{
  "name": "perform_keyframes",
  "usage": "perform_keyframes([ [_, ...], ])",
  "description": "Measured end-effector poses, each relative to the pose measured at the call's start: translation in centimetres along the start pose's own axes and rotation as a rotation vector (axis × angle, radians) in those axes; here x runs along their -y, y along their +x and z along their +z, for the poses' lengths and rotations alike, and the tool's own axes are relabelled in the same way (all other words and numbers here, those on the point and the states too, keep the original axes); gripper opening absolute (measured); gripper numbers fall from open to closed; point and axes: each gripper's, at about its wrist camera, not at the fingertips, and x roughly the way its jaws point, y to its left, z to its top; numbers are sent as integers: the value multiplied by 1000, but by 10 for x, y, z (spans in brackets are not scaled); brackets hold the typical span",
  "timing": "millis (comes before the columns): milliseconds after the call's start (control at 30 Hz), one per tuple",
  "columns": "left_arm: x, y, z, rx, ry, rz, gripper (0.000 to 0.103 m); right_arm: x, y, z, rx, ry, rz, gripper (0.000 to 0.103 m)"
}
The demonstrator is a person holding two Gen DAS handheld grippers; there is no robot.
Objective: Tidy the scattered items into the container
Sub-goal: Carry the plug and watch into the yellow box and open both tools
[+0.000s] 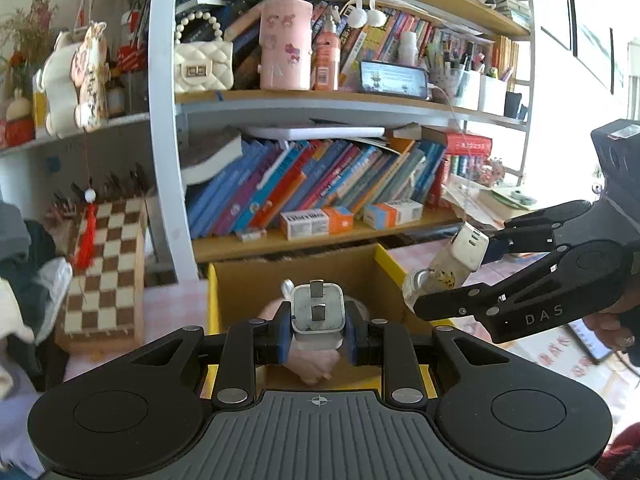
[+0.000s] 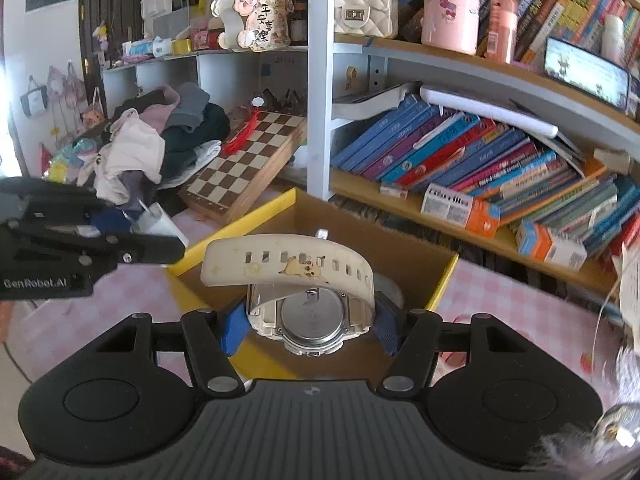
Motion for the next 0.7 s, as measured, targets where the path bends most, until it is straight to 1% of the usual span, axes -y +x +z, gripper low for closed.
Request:
perform_keyframes([
  [133, -8, 17, 4, -20, -11, 17, 24, 10, 19, 9, -16, -20, -4, 61],
  [267, -12, 41, -1, -75, -7, 40, 24, 16, 42, 9, -58, -41, 4, 61],
  [367, -11, 58, -5, -120, 13, 43, 24, 15, 63, 7, -112, -93, 2, 61],
  [467, -9, 78, -9, -173, 40, 32, 24, 8, 88, 4, -193, -223, -12, 61],
  [567, -7, 91, -13, -212, 50, 14, 24, 4, 108, 1, -256, -327, 0, 61],
  [633, -7, 98, -14, -238, 49, 10, 24, 4, 117, 0, -290, -351, 17, 61],
  [700, -7, 104, -16, -264, 48, 5, 24, 6, 123, 2, -318, -341, 55, 61],
])
